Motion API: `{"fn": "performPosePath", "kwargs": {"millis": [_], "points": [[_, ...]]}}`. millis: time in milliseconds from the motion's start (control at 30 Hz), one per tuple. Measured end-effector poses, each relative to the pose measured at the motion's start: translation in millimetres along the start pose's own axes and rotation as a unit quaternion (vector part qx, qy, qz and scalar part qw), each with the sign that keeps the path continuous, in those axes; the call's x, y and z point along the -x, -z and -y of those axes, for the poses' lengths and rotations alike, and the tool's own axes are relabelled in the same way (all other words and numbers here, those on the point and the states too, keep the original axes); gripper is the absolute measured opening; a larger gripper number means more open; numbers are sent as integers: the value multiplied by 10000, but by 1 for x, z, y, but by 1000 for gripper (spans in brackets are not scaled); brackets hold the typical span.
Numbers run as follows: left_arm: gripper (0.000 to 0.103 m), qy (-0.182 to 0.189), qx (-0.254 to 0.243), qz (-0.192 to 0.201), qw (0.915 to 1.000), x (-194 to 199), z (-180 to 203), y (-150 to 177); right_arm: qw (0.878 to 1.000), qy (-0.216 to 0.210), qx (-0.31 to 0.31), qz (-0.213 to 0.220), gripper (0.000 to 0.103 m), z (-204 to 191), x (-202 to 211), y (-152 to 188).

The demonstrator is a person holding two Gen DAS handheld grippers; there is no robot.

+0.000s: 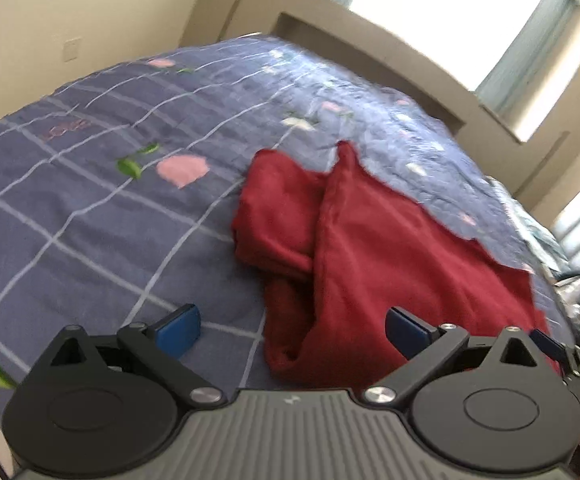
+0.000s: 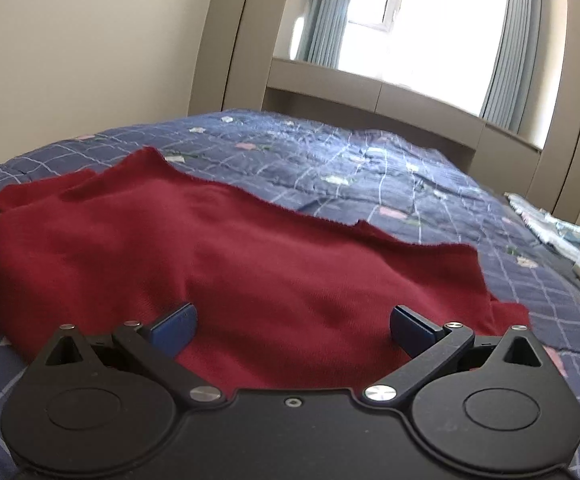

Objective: Fold small clothes

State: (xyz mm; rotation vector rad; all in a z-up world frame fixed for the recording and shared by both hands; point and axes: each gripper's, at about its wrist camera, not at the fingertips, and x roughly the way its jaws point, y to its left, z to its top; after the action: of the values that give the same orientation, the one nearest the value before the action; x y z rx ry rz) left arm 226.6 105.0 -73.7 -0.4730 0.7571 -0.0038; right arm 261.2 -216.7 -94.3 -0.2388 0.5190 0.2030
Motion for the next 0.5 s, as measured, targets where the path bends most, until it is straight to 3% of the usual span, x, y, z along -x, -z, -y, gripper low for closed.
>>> {"fn": "performPosePath", "kwargs": {"millis": [167, 500], "points": [[101, -236, 49, 154, 9996, -2, 6, 5, 9999, -29, 38, -159, 102, -3, -8, 3], [102, -418, -101, 50, 9991, -3, 15, 5, 9999, -36, 12, -100, 102, -3, -7, 6]]}}
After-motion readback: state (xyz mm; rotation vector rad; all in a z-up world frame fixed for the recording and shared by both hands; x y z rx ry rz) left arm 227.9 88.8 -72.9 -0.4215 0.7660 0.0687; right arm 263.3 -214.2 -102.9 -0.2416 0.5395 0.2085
